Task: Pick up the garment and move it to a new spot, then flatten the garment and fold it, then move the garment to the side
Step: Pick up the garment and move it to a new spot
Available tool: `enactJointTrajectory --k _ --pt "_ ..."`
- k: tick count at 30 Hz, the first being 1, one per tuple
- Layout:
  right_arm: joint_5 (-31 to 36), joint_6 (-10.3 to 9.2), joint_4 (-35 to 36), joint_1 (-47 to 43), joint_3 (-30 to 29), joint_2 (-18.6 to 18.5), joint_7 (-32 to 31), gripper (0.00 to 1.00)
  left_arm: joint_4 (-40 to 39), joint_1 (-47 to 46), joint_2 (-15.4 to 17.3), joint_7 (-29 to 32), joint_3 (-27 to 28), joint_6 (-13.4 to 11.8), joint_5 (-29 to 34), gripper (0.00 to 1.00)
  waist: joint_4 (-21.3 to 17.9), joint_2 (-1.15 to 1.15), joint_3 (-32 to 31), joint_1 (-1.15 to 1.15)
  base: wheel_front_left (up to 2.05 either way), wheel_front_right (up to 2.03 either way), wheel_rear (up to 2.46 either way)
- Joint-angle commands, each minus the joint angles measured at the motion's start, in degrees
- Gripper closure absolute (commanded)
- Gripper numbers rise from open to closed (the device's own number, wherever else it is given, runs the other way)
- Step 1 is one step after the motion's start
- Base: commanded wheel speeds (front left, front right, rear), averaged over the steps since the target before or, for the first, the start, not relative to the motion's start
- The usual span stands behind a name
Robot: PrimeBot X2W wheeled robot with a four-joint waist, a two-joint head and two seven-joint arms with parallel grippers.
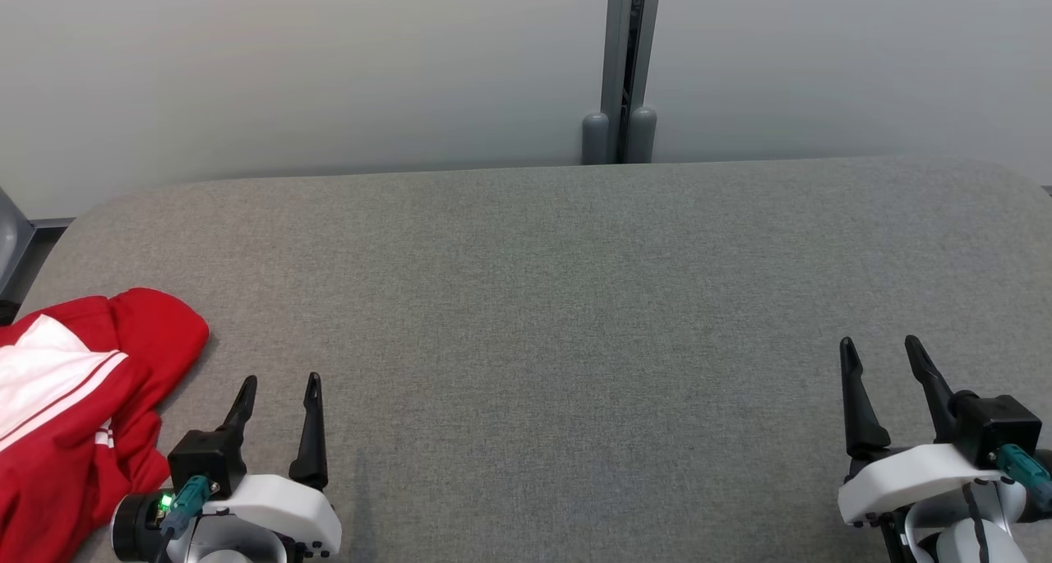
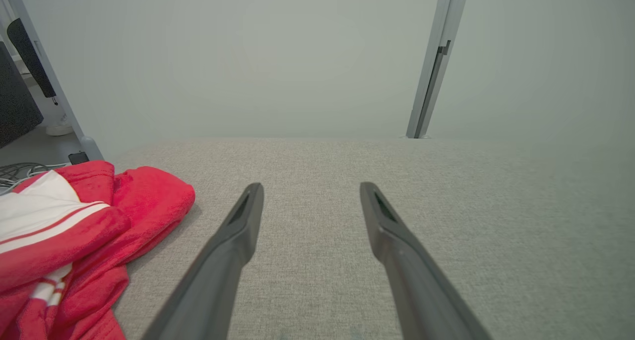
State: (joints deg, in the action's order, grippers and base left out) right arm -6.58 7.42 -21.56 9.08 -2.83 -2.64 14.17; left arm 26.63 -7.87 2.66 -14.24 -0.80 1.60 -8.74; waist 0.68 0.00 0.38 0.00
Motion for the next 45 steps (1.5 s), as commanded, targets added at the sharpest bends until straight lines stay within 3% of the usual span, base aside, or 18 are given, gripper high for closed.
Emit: enactJointTrajectory --k 1,11,17,26,36,45 --pt "0.9 0.12 -0.2 0.3 -0.1 -0.4 0.7 0.00 0.1 -1.1 0.4 -0.5 0.2 -0.4 1.1 0.00 0.1 0.00 0.0 0.00 0.00 0.00 0.00" --pt "2.4 0.12 -0.6 0.2 0.6 -0.5 1.1 0.00 0.5 -1.0 0.4 -1.0 0.4 -0.2 2.4 0.00 0.8 0.00 -0.2 0.00 0.00 0.00 0.00" --pt "1.8 0.12 -0.9 -0.7 1.6 -0.4 1.1 0.00 0.6 -0.8 0.4 -1.0 0.7 -0.4 2.2 0.00 3.3 0.00 -0.3 0.00 0.00 0.00 0.00" --pt "0.6 0.12 -1.2 -1.4 3.2 -0.4 1.1 0.00 0.8 0.3 0.4 -1.0 2.0 -0.4 2.7 0.00 9.8 0.00 -0.6 0.00 0.00 0.00 0.00" --pt "-0.7 0.12 -1.7 -2.1 6.3 -0.4 1.1 0.00 1.5 1.2 0.4 -1.0 4.1 -0.6 3.9 0.00 20.1 0.00 -0.7 0.00 0.00 0.00 0.00" --pt "-1.9 0.11 -2.2 -1.8 8.4 -0.5 1.1 0.00 1.9 1.8 0.5 -1.0 7.0 -0.1 4.9 0.00 26.2 0.00 -1.2 0.00 0.00 0.00 0.00"
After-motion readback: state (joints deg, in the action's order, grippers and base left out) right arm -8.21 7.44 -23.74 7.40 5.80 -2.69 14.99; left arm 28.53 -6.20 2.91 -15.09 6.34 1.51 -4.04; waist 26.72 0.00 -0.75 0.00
